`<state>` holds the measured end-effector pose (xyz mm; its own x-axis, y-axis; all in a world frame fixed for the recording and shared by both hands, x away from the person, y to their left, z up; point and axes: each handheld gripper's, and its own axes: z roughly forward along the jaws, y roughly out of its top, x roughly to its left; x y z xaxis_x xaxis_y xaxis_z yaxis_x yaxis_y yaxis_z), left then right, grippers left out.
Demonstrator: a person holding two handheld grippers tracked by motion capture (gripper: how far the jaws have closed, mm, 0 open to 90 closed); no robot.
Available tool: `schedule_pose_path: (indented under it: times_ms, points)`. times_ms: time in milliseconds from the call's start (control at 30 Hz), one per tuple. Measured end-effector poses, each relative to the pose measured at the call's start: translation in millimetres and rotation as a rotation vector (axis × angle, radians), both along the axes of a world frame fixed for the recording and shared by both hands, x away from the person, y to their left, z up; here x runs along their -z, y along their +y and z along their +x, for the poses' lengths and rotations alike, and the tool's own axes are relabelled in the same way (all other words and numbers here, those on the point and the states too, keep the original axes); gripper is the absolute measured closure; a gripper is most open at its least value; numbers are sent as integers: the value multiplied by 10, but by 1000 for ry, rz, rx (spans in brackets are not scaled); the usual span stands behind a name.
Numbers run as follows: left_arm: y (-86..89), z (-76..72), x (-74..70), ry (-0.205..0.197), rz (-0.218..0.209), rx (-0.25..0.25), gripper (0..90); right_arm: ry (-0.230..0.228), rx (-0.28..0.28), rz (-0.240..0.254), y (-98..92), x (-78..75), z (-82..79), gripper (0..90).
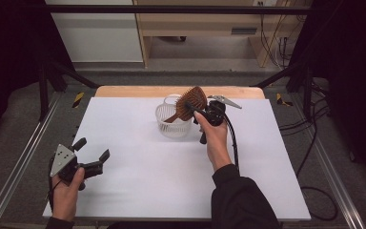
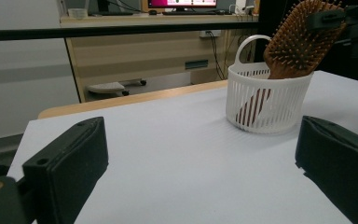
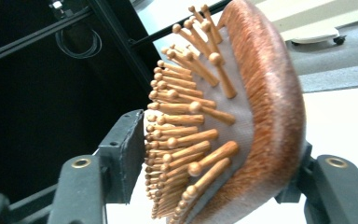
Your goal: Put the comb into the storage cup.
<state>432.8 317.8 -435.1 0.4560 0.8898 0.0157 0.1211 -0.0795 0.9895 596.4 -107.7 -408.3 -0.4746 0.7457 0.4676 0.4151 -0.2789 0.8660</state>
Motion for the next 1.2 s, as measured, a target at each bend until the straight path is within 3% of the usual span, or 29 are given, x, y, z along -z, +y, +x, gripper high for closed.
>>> schedule_pose_path:
  times_ms: [333, 600, 1200]
  points:
    - [7, -1, -3, -1, 0, 0, 27, 29, -1, -1, -17, 4, 5, 207]
    - [7, -1, -3, -1, 0, 0, 27, 25, -2, -36, -1, -30, -28, 126]
    - [17, -2, -4, -2, -1, -2, 26, -26, 32, -218, -105, -193, -184, 74]
